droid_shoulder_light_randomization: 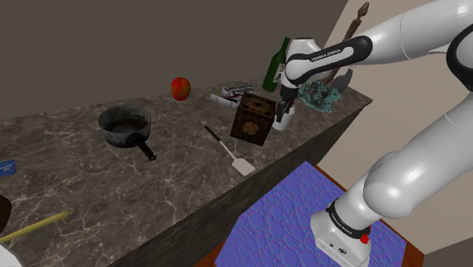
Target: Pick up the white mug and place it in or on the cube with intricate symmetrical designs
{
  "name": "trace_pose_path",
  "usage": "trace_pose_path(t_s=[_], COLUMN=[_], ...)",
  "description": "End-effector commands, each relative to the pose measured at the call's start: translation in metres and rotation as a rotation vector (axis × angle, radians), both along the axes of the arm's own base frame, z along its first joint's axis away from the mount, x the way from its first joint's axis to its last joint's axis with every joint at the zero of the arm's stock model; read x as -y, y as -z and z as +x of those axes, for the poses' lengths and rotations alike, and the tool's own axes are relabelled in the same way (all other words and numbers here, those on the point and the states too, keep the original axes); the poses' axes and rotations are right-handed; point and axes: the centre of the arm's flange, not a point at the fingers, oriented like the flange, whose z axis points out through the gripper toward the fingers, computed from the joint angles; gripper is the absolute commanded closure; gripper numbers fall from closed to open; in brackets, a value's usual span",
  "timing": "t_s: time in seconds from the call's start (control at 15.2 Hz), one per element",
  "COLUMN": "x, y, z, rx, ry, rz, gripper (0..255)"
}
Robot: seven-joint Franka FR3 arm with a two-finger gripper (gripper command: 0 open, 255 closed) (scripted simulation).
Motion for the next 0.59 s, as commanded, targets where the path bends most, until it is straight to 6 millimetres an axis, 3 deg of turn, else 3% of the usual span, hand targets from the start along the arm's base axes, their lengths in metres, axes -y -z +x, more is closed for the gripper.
trace_pose_path(t_s=[0.0,0.33,0.4,0.53], x=[0.0002,0.0002,0.0002,0.0002], y=[0.0012,0.0012,0.0012,0.0012], z=[-0.0001,-0.0001,-0.0001,-0.0001], rx=[0.000,0.000,0.000,0.000], ry=[0.000,0.000,0.000,0.000], rz=[0.000,0.000,0.000,0.000], gripper=[0,0,255,255])
